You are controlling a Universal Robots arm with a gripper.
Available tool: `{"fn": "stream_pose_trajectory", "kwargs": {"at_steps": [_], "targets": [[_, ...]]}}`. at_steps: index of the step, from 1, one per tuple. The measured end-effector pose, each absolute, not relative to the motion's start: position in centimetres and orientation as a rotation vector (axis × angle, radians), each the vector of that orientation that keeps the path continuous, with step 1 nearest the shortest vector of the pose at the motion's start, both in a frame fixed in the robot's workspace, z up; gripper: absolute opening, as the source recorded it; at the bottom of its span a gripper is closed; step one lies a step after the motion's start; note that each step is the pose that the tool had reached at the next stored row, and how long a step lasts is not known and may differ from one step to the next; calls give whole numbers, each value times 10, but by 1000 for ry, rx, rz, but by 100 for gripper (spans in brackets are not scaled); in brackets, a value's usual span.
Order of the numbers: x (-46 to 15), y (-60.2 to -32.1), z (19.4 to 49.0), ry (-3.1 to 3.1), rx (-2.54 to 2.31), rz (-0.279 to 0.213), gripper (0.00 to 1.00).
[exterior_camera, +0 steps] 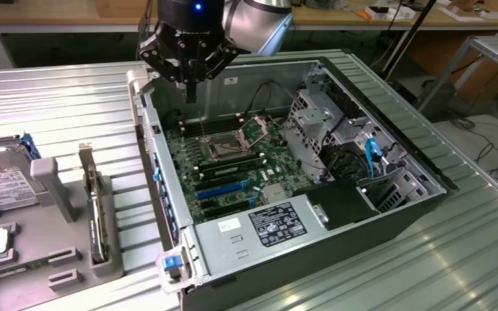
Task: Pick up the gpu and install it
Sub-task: 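Reach for the gpu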
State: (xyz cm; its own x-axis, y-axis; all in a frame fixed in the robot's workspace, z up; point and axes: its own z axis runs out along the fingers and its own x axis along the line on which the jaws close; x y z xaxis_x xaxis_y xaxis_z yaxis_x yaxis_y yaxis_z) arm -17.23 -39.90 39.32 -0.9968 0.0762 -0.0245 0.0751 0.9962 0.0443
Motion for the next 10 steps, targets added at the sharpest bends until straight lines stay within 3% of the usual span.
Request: {"fn": "stream_pose_trajectory", "kwargs": {"at_steps": [10], "targets": [[-201,-399,393,3112,118,68,11]]}}
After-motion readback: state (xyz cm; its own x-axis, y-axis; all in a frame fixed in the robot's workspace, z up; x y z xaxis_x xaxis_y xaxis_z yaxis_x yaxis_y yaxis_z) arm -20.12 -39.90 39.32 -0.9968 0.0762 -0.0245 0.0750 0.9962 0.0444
